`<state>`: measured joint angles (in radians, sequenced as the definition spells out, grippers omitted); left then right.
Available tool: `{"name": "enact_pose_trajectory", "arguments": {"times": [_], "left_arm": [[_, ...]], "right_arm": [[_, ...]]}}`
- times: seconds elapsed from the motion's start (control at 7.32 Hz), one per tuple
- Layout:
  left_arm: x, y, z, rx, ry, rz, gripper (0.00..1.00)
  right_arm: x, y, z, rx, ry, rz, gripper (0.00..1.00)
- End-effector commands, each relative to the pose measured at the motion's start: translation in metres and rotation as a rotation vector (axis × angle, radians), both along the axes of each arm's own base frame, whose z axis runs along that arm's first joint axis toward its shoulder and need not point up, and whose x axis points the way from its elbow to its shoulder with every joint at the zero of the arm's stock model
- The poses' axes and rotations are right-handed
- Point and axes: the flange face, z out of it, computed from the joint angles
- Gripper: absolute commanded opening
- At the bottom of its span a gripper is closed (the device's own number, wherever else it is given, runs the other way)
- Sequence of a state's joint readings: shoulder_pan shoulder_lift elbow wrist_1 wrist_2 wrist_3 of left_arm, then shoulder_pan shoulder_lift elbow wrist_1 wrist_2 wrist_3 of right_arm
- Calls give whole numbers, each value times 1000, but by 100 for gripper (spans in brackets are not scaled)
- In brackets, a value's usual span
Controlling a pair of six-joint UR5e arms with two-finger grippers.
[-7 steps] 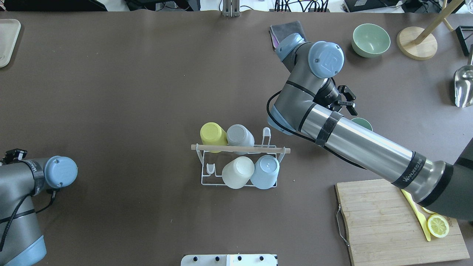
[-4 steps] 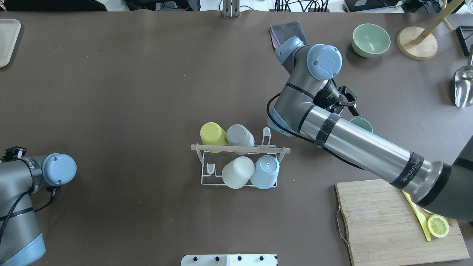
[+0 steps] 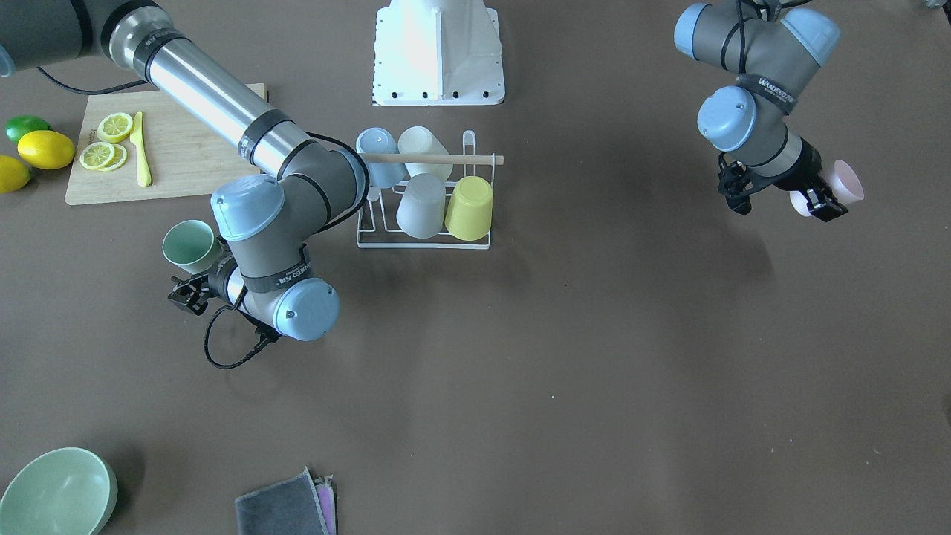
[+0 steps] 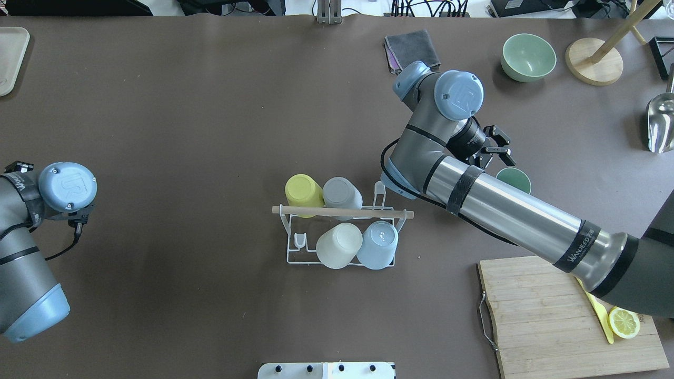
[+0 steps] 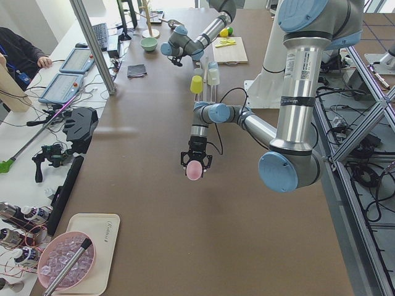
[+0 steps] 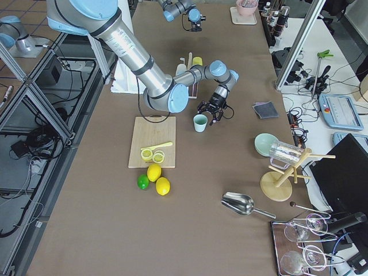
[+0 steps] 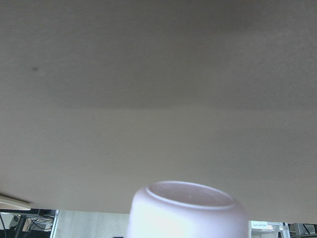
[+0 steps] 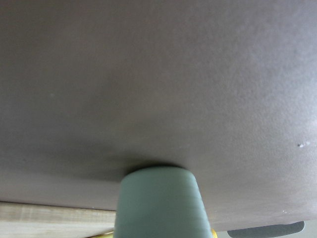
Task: Place cup on cup holder
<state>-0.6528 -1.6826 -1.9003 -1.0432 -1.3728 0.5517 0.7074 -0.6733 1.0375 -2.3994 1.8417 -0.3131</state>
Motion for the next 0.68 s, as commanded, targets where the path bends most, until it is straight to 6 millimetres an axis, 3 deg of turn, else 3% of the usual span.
{"name": "enact_pose_trajectory", "arguments": {"times": [0.0,0.14,0.27,0.55], "left_arm": [[7,-38,-58,61,71,-47,62],[6,-58,-88,94,107,-76,62],[5,-66,-101,111,123,-90,62],[-28,-84,-130,165,182,-160,62]], "right_arm": [[-8,7,10,-6,23,-24,99],[-8,8,10,-6,23,-26,99],[-11,11,15,-9,34,-34,99],[-13,13,18,-11,38,-39,99]]}}
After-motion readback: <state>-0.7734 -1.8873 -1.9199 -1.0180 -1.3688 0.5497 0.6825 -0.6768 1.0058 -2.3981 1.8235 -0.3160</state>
